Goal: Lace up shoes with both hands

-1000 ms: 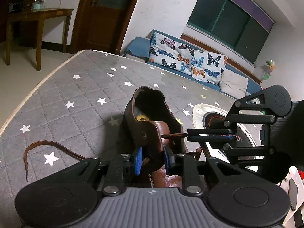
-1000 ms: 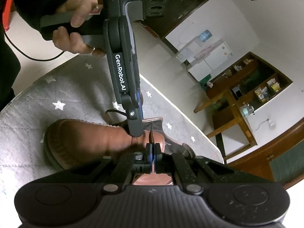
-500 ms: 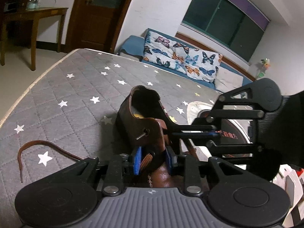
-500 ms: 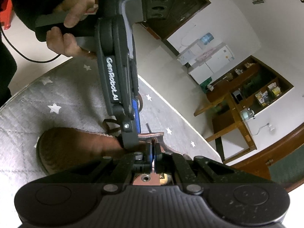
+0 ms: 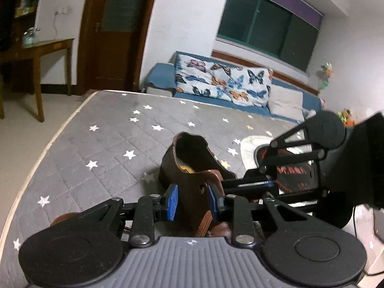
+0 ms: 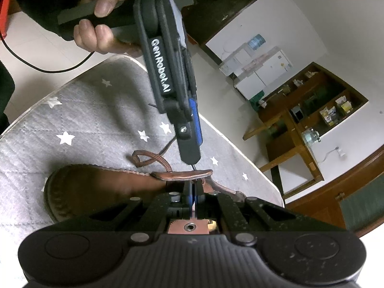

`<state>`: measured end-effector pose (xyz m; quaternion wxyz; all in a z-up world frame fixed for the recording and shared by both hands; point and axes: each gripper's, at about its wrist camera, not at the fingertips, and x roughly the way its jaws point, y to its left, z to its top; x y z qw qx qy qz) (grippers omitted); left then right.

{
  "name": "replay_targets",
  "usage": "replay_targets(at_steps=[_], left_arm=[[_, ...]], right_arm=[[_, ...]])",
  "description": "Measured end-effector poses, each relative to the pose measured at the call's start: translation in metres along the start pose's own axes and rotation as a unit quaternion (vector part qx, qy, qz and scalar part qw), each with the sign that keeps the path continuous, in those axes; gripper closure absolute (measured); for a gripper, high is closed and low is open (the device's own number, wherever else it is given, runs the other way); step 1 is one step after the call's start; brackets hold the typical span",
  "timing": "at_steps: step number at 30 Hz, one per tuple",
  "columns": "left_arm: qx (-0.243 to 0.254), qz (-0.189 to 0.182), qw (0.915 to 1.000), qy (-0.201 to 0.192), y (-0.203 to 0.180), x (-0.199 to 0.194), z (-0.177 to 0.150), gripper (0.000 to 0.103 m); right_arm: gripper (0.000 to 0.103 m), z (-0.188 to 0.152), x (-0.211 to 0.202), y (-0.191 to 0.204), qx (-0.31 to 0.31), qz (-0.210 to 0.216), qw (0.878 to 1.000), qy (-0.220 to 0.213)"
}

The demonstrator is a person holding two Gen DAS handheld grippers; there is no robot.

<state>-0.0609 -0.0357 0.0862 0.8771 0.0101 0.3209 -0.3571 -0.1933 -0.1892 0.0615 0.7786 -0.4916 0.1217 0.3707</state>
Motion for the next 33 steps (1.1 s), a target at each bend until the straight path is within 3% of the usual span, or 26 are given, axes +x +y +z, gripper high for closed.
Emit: replay_targets(at_steps=[6, 14, 15, 20, 24, 26, 29, 33], left_arm=[[0.015, 0.003, 0.9999, -0.007, -0.002, 0.007, -0.004, 0.094], [0.001, 0.023, 0.9994, -0.025, -0.006, 0.001, -0.013, 0.099], [0.000, 0.034, 0.9991, -0.027, -0.006, 0.000, -0.013, 0.103], [-0.026, 0.065, 0.9968, -0.038, 0.004, -0.009, -0.013, 0.103], [-0.020, 0.006, 0.9990, -0.040, 0.000, -0.016, -0.015, 0.101], [-0.008, -0.002, 0.9990, -0.044, -0.006, -0.017, -0.014, 0.098], [0.007, -0.007, 0.9992, -0.039, -0.011, -0.013, -0.011, 0.085], [0.018, 0.004, 0.9994, -0.029, -0.012, -0.002, -0.010, 0.082]], right_arm=[[0.102, 0.000, -0.002, -0.001, 0.001, -0.002, 1.000, 0.003], [0.102, 0.000, -0.003, 0.000, 0.004, -0.010, 1.000, 0.004], [0.101, 0.000, -0.003, 0.000, 0.004, -0.011, 1.000, 0.005], [0.100, -0.001, -0.006, -0.001, 0.019, -0.019, 0.999, 0.017], [0.100, -0.001, -0.007, -0.001, 0.022, -0.020, 0.999, 0.018], [0.100, 0.000, -0.008, 0.000, 0.020, -0.018, 0.999, 0.017], [0.100, 0.000, -0.010, 0.002, 0.015, -0.018, 1.000, 0.018], [0.100, 0.000, -0.012, 0.001, 0.017, -0.020, 0.999, 0.019]])
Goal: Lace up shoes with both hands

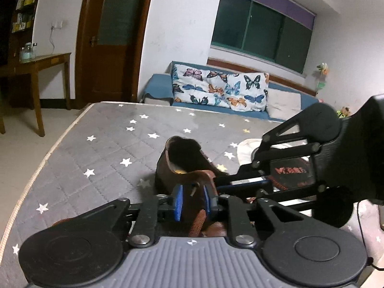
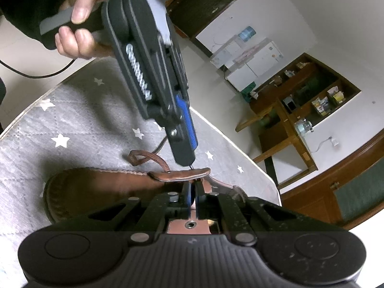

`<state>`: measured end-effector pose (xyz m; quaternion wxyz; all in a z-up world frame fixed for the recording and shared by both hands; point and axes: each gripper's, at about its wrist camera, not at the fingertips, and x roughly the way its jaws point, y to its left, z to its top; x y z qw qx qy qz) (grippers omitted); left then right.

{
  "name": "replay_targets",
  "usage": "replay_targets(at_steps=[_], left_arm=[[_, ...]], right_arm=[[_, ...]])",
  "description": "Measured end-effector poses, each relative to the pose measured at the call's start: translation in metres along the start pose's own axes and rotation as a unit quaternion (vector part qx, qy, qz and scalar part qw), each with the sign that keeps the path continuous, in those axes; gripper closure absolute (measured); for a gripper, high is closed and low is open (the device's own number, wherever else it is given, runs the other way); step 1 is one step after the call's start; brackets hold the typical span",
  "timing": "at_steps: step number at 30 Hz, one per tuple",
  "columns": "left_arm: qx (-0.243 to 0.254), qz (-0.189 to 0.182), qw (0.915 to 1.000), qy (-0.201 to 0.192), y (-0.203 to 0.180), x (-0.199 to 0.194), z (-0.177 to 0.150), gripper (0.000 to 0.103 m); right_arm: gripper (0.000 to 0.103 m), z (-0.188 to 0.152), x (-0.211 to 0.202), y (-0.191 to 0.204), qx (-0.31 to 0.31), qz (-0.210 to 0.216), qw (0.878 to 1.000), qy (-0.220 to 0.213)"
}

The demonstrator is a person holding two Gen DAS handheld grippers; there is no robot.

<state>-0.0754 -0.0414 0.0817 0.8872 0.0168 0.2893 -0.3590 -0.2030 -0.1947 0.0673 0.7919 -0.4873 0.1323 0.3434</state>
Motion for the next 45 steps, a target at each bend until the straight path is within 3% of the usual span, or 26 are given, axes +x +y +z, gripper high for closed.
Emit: replay_targets(at_steps=[4, 9, 12, 15, 20, 24, 29, 35, 37, 39, 45], left_arm=[[0.005, -0.012, 0.9999, 0.000, 0.002, 0.006, -0.002, 0.083], [-0.018, -0.032, 0.9993, -0.005, 0.013, 0.007, -0.003, 0.098], [-0.036, -0.034, 0.9987, -0.010, 0.019, 0.006, -0.006, 0.098], [-0.030, -0.012, 0.9994, -0.015, 0.014, 0.002, -0.005, 0.098], [0.048, 0.070, 0.9959, -0.031, -0.013, -0.009, -0.005, 0.098], [0.049, 0.102, 0.9930, -0.032, -0.014, -0.011, -0.009, 0.099], [0.013, 0.061, 0.9979, -0.019, 0.001, -0.009, -0.011, 0.098], [0.080, 0.073, 0.9940, -0.011, -0.012, -0.007, -0.013, 0.092], [0.101, 0.076, 0.9919, -0.013, -0.017, -0.007, -0.012, 0.085], [0.116, 0.073, 0.9904, -0.016, -0.020, -0.008, -0.010, 0.068], [0.136, 0.059, 0.9889, 0.003, -0.018, 0.010, -0.004, 0.070]], right_arm=[[0.100, 0.000, 0.001, 0.000, 0.000, 0.000, 1.000, 0.003], [0.100, -0.001, 0.001, -0.001, 0.003, -0.002, 1.000, 0.004], [0.100, -0.001, 0.001, 0.000, 0.003, -0.003, 1.000, 0.004], [0.100, -0.002, 0.001, 0.001, 0.002, -0.005, 1.000, 0.008], [0.100, 0.000, -0.005, 0.001, 0.013, -0.011, 1.000, 0.016], [0.099, 0.002, -0.012, 0.002, 0.024, -0.019, 0.999, 0.021], [0.095, 0.001, -0.021, 0.002, 0.058, -0.025, 0.998, 0.031], [0.085, 0.003, -0.034, 0.004, 0.082, -0.031, 0.996, 0.036], [0.083, 0.004, -0.037, 0.005, 0.090, -0.032, 0.995, 0.038], [0.082, 0.005, -0.039, 0.007, 0.109, -0.032, 0.993, 0.041], [0.080, 0.001, -0.041, 0.004, 0.209, -0.022, 0.976, 0.054]])
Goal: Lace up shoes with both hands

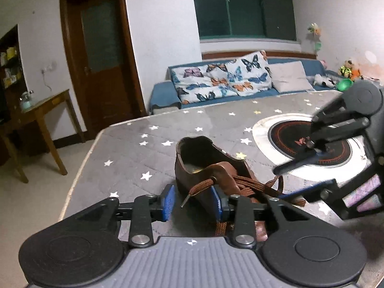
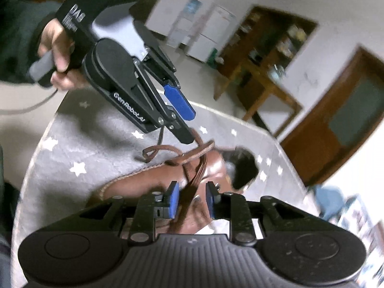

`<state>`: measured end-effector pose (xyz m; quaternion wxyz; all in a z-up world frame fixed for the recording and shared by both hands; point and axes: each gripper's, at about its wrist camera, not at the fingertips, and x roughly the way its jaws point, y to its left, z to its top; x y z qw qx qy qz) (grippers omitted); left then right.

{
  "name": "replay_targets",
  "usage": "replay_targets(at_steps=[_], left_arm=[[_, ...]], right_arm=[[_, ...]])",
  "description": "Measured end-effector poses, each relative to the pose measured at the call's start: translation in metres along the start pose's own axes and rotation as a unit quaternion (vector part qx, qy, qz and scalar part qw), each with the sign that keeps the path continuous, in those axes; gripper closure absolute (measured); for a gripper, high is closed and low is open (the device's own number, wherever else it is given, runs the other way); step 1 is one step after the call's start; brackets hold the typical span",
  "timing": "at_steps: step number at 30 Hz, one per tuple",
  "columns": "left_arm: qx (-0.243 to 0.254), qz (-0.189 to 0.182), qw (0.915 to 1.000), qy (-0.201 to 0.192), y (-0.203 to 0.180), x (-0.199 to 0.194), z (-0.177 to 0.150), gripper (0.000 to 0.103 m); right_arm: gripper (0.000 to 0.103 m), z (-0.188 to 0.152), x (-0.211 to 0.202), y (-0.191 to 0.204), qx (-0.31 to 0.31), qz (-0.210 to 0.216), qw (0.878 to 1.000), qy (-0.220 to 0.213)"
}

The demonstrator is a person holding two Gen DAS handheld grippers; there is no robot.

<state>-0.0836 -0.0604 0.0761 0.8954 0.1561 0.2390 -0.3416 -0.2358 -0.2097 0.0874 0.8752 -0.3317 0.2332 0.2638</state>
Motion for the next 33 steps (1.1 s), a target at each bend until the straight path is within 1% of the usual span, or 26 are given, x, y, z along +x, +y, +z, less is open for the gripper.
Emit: replay_targets(at_steps=[2, 4, 5, 7, 9, 12, 15, 17, 19, 20, 21, 23, 25, 26, 27, 31, 33], left_arm=[[-0.014, -0.020, 0.9997, 0.005, 0.007, 0.006, 0.001, 0.074], [-0.024, -0.036, 0.9990, 0.009, 0.012, 0.009, 0.001, 0.076], [-0.024, -0.041, 0.9988, 0.009, 0.014, 0.008, 0.000, 0.077], [-0.027, -0.050, 0.9983, 0.009, 0.016, 0.008, -0.001, 0.082], [-0.031, -0.051, 0.9981, 0.011, 0.019, 0.008, -0.001, 0.091], [-0.034, -0.047, 0.9983, 0.005, 0.020, 0.006, -0.003, 0.095], [-0.032, -0.029, 0.9991, -0.003, 0.019, 0.000, -0.003, 0.097], [-0.025, -0.007, 0.9996, -0.008, 0.016, -0.004, -0.003, 0.097], [-0.010, 0.017, 0.9997, -0.015, 0.010, -0.008, -0.004, 0.098], [-0.005, 0.029, 0.9994, -0.017, 0.006, -0.009, -0.004, 0.099], [-0.002, 0.043, 0.9989, -0.019, 0.003, -0.011, -0.004, 0.099], [-0.003, 0.064, 0.9976, -0.025, 0.000, -0.014, -0.003, 0.099], [-0.009, 0.086, 0.9957, -0.033, -0.001, -0.018, -0.002, 0.100], [-0.012, 0.095, 0.9946, -0.038, 0.000, -0.020, -0.001, 0.100], [-0.017, 0.098, 0.9941, -0.042, 0.001, -0.022, 0.001, 0.100], [-0.029, 0.110, 0.9920, -0.054, 0.004, -0.031, 0.006, 0.100], [-0.030, 0.117, 0.9909, -0.058, 0.006, -0.035, 0.008, 0.100]], right_arm=[[0.080, -0.003, -0.002, -0.004, 0.051, 0.011, 0.999, 0.008], [0.080, -0.008, -0.005, -0.009, 0.103, 0.022, 0.994, 0.014], [0.078, -0.011, -0.008, -0.012, 0.124, 0.024, 0.992, 0.016], [0.073, -0.016, -0.011, -0.016, 0.152, 0.016, 0.988, 0.019], [0.072, -0.019, -0.015, -0.021, 0.180, 0.012, 0.983, 0.020], [0.070, -0.024, -0.018, -0.025, 0.215, 0.012, 0.976, 0.024], [0.067, -0.028, -0.017, -0.022, 0.236, 0.002, 0.971, 0.028], [0.067, -0.031, -0.019, -0.022, 0.253, -0.005, 0.967, 0.034], [0.066, -0.033, -0.018, -0.021, 0.273, -0.002, 0.961, 0.042], [0.063, -0.035, -0.019, -0.022, 0.284, 0.000, 0.958, 0.043], [0.057, -0.036, -0.019, -0.022, 0.294, 0.001, 0.955, 0.045], [0.056, -0.039, -0.019, -0.022, 0.314, -0.004, 0.948, 0.053], [0.055, -0.040, -0.021, -0.021, 0.322, -0.010, 0.945, 0.058], [0.053, -0.041, -0.021, -0.020, 0.324, -0.013, 0.944, 0.063], [0.049, -0.041, -0.021, -0.020, 0.325, -0.015, 0.943, 0.065], [0.046, -0.041, -0.021, -0.019, 0.324, -0.021, 0.943, 0.074], [0.040, -0.041, -0.022, -0.018, 0.325, -0.023, 0.942, 0.075]])
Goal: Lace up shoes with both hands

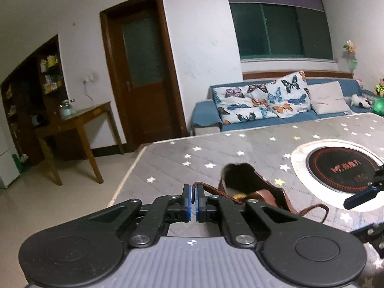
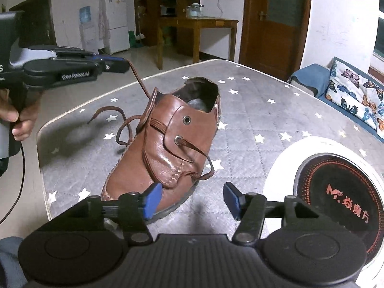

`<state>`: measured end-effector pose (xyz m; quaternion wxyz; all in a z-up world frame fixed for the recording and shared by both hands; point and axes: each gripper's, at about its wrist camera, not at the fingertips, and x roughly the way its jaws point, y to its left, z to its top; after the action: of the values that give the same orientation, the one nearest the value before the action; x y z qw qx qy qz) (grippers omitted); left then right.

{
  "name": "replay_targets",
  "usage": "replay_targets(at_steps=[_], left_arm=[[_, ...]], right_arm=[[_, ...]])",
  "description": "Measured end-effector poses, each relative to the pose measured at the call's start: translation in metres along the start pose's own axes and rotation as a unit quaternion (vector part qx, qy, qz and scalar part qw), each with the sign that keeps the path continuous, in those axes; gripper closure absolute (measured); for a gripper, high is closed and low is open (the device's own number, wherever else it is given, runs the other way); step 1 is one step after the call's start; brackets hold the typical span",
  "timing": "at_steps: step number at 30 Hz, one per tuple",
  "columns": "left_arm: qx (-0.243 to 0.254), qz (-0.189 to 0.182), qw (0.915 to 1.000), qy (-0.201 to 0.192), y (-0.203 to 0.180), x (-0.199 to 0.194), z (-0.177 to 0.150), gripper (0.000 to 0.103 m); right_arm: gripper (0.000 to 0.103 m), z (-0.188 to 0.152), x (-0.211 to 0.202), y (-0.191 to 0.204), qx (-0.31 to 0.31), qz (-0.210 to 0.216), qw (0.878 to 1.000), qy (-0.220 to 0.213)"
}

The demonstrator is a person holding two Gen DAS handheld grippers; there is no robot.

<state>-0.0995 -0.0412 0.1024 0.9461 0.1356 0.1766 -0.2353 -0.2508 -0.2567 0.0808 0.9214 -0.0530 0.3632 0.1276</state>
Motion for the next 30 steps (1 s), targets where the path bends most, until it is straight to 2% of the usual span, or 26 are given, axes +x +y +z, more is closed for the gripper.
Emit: replay_targets(at_steps=[9, 30], left_arm=[[-0.016, 0.022, 0.9994, -0.021, 0.010, -0.009, 0.013, 0.100], [-0.040, 0.057, 0.9933, -0.092, 0.044, -0.039, 0.058, 0.100]], right_arm=[[0.027, -0.002, 0.003, 0.003, -0.002, -0.002, 1.000, 0.005], [0.021, -0.006, 0.003, 0.004, -0.005, -0.005, 1.000, 0.009]])
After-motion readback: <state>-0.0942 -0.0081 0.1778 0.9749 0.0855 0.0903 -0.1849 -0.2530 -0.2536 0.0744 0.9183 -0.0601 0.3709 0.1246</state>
